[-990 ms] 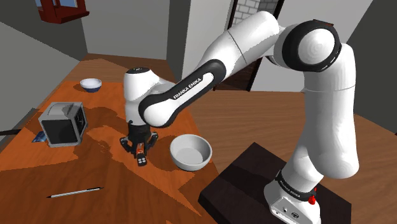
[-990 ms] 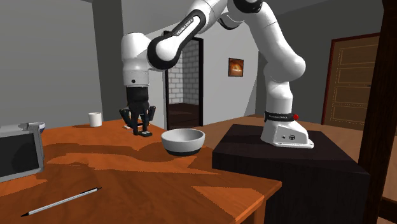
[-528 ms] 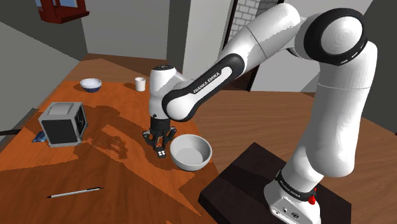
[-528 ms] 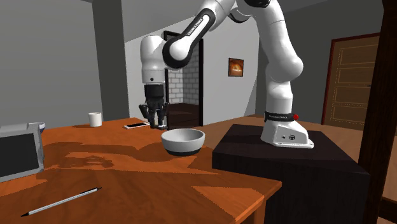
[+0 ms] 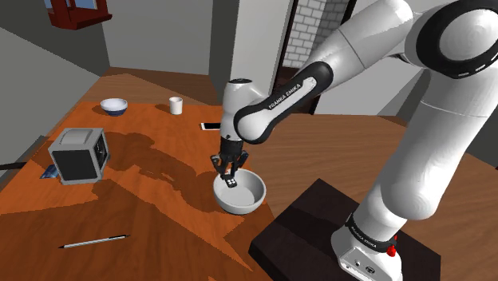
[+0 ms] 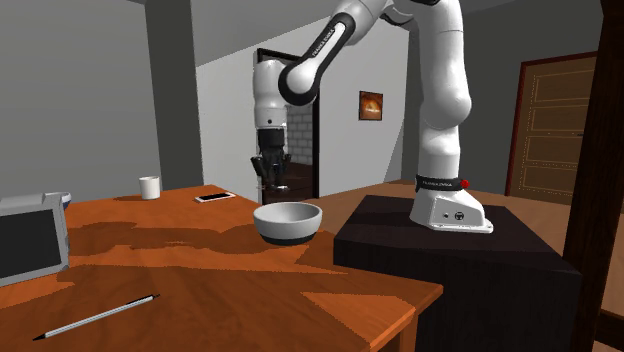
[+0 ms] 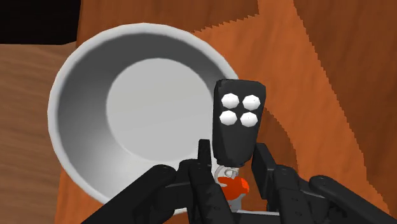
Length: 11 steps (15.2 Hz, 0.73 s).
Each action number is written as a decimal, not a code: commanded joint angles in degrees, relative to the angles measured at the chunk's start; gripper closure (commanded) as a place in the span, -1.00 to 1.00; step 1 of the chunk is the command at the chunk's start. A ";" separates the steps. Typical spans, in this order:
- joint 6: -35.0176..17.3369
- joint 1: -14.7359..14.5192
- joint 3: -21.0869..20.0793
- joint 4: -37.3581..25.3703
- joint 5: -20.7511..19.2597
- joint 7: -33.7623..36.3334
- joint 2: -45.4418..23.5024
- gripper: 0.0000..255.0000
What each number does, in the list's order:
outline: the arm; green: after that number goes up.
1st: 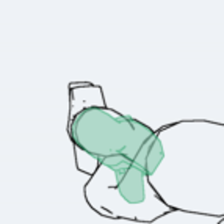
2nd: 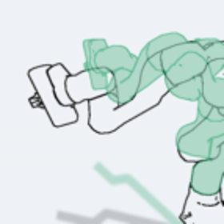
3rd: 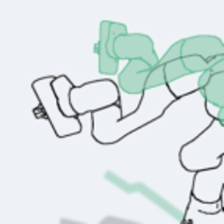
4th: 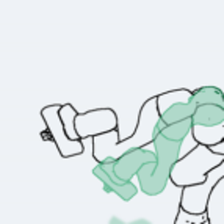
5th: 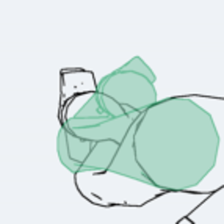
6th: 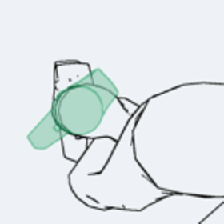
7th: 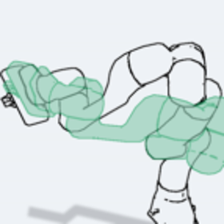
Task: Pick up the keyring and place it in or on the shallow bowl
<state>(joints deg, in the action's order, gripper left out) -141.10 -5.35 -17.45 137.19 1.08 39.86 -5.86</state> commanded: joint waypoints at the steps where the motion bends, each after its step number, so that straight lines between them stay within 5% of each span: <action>1: -0.86 1.58 0.92 2.94 1.05 -3.40 2.10 1.00; 5: -1.28 4.04 2.95 7.36 2.65 -9.17 6.03 1.00; 11: -6.35 3.99 3.13 7.95 1.04 -8.14 1.45 1.00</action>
<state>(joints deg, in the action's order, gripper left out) -146.53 -1.38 -14.39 145.08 2.47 31.57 -3.55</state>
